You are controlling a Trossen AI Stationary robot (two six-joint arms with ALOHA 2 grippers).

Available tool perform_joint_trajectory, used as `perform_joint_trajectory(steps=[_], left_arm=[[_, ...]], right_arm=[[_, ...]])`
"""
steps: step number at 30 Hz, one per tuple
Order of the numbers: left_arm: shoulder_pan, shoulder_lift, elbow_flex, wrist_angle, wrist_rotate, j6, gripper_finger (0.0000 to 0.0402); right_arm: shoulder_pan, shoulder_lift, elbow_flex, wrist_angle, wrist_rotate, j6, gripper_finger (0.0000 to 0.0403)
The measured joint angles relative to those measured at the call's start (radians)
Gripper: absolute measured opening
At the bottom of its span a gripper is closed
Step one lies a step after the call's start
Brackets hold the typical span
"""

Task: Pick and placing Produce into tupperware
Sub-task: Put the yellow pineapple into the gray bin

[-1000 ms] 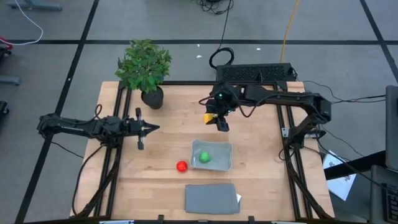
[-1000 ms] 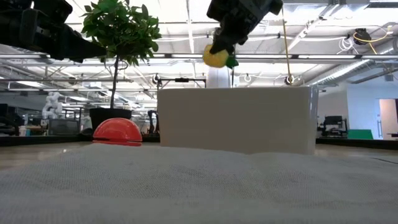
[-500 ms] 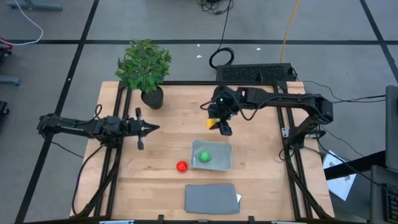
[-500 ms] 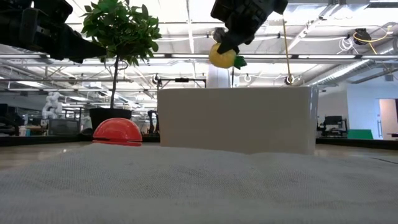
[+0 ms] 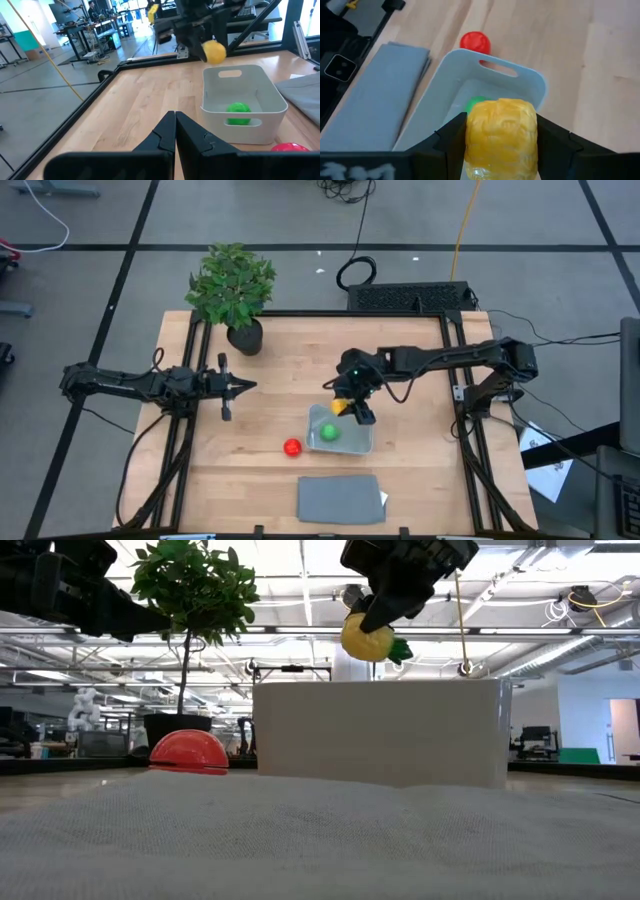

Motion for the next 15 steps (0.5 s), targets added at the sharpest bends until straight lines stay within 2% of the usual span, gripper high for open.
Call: perform_joint_trajectory(steps=[5, 15], left_arm=[[0.0, 0.0, 0.0, 0.0, 0.0, 0.0, 0.0015], [0.0, 0.0, 0.0, 0.0, 0.0, 0.0, 0.0015]], right_arm=[[0.005, 0.0, -0.048, 0.035, 0.003, 0.03, 0.0176], [0.005, 0.001, -0.2, 0.214, 0.004, 0.109, 0.0176]])
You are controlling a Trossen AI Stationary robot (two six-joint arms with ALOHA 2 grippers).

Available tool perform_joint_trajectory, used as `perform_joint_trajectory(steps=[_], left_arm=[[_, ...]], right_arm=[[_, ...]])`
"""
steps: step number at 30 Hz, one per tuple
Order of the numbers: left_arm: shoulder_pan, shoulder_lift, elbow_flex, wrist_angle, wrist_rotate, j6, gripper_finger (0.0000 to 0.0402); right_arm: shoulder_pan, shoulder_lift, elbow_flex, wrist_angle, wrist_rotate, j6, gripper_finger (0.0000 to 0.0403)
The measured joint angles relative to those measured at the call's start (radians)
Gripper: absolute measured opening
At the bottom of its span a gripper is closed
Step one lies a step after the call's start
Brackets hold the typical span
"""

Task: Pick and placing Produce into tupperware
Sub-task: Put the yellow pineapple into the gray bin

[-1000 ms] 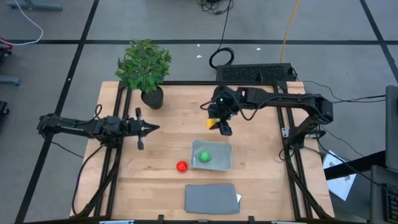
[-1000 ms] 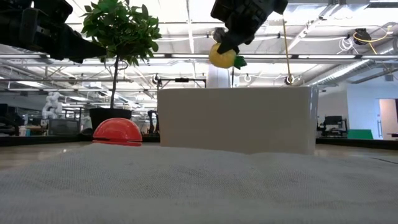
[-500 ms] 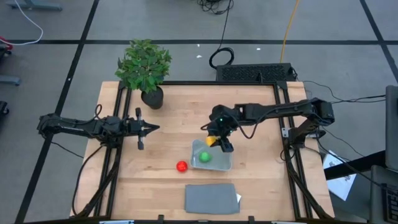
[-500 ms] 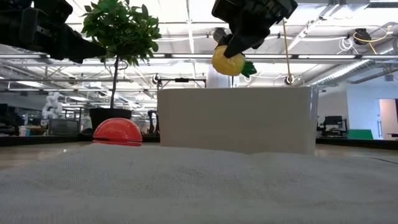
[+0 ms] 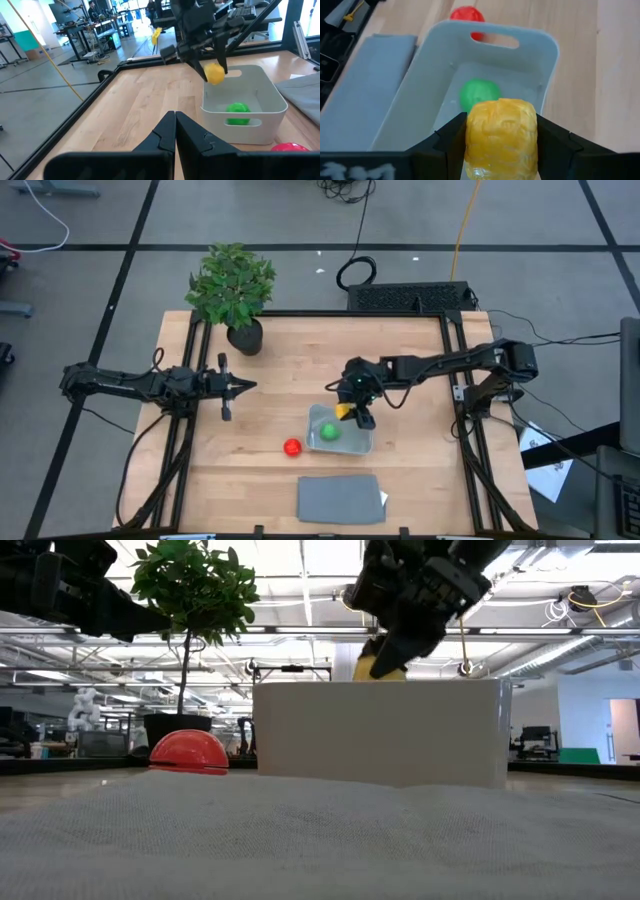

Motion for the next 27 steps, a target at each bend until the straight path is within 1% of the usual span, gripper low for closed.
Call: perform_joint_trajectory(steps=[6, 11, 21, 27], left_arm=[[0.0, 0.0, 0.0, 0.0, 0.0, 0.0, 0.0015], [0.0, 0.0, 0.0, -0.001, 0.0, 0.001, 0.0015], [0.0, 0.0, 0.0, -0.001, 0.0, 0.001, 0.0015], [0.0, 0.0, 0.0, -0.001, 0.0, 0.002, 0.0015]], right_arm=[[0.022, 0.0, -0.062, 0.072, 0.0, -0.012, 0.0176], [0.047, -0.001, -0.089, 0.128, 0.0, -0.017, 0.0176], [0.058, -0.001, -0.132, 0.164, 0.003, -0.024, 0.0176], [0.072, -0.001, -0.133, 0.163, 0.003, -0.101, 0.0176]])
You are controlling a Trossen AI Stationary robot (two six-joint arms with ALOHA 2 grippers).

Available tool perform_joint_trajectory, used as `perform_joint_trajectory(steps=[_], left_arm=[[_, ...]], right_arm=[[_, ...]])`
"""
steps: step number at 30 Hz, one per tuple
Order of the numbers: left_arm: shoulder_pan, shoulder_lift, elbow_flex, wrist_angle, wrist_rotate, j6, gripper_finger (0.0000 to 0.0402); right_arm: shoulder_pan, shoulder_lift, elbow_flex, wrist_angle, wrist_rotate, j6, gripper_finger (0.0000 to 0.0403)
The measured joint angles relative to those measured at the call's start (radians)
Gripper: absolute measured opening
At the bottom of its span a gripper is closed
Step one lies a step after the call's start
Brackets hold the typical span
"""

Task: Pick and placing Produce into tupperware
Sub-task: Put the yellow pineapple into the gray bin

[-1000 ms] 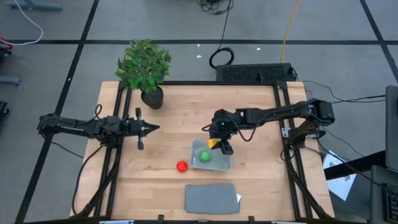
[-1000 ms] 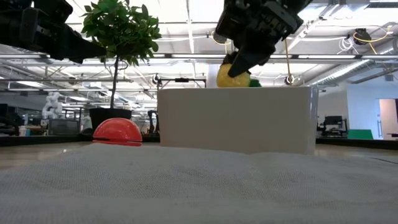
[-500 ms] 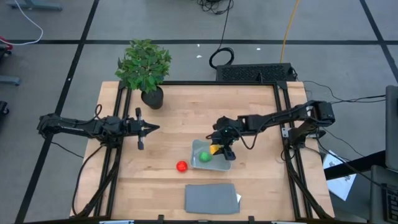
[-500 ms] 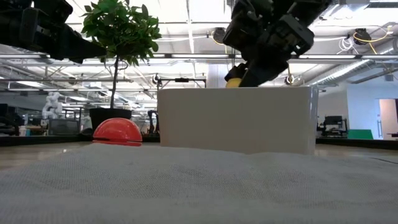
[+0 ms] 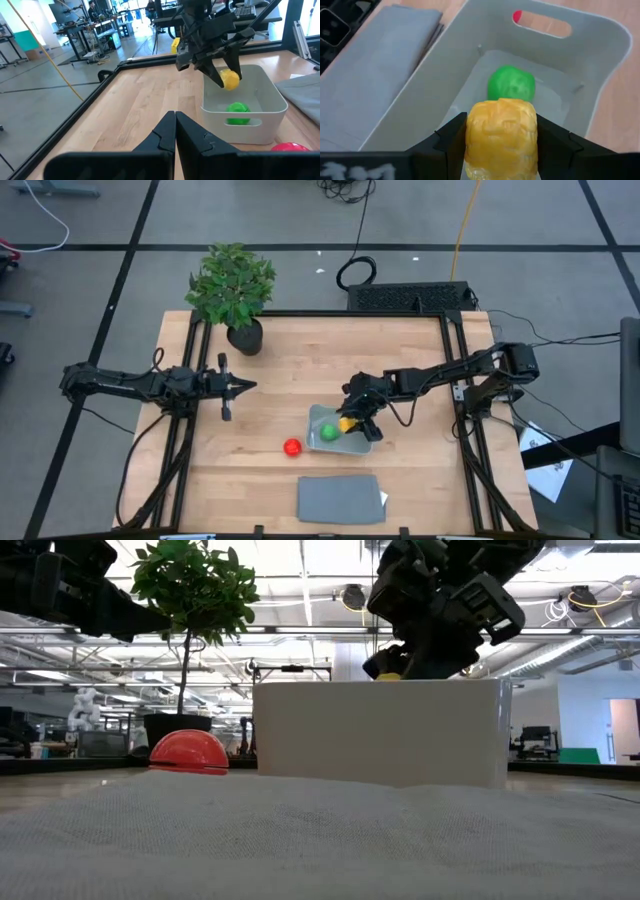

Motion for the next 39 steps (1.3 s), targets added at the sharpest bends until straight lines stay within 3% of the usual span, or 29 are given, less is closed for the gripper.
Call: perform_joint_trajectory(steps=[8, 31, 39], left_arm=[[0.0, 0.0, 0.0, 0.0, 0.0, 0.013, 0.0015], [0.0, 0.0, 0.0, 0.0, 0.0, 0.014, 0.0015], [0.0, 0.0, 0.0, 0.0, 0.0, 0.013, 0.0015]], right_arm=[[0.024, 0.019, 0.0, 0.0, 0.05, -0.023, 0.0176], [0.032, 0.143, 0.001, 0.02, 0.05, -0.082, 0.0176], [0.032, 0.142, 0.001, 0.023, 0.053, -0.07, 0.0201]])
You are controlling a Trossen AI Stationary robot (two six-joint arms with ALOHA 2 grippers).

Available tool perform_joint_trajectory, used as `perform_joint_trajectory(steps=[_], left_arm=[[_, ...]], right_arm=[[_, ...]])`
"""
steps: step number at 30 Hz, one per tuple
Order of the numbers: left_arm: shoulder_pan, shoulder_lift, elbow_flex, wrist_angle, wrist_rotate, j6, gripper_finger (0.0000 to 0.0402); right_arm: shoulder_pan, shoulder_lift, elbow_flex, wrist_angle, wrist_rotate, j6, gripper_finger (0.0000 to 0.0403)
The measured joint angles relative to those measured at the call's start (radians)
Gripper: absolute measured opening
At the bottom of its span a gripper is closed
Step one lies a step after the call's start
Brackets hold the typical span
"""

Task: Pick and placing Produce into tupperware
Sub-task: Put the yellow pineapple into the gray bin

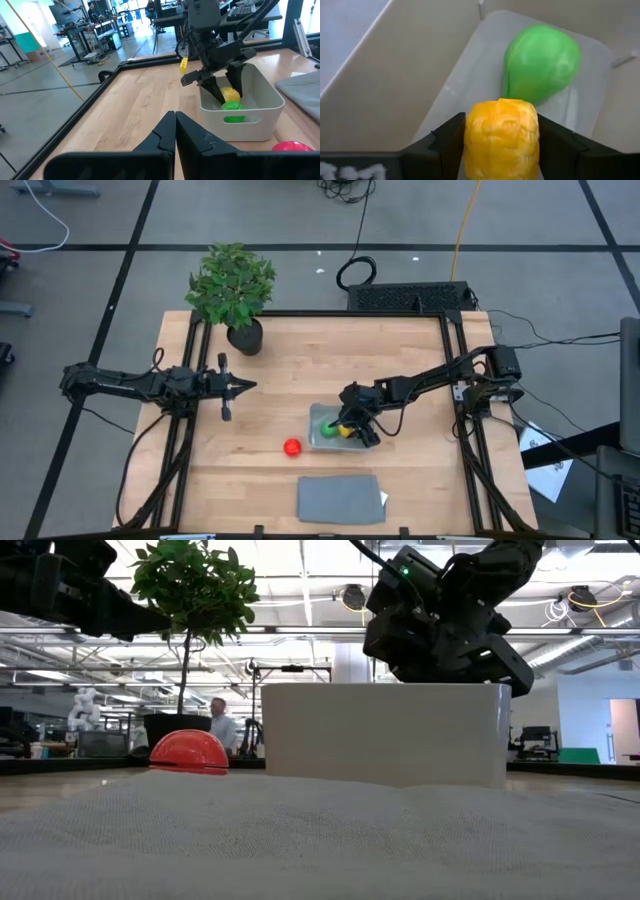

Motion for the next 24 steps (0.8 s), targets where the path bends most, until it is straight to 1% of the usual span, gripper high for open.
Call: perform_joint_trajectory(steps=[10, 14, 24], left_arm=[[0.0, 0.0, 0.0, -0.008, 0.0, -0.001, 0.0015], [0.0, 0.0, 0.0, -0.008, 0.0, -0.003, 0.0015], [0.0, 0.0, 0.0, -0.008, 0.0, -0.003, 0.0015]], right_arm=[[0.0, 0.0, 0.0, 0.004, 0.004, 0.022, 0.0253], [0.001, 0.0, 0.003, 0.001, 0.004, 0.024, 0.026], [0.029, 0.0, 0.058, -0.032, 0.005, 0.018, 0.026]])
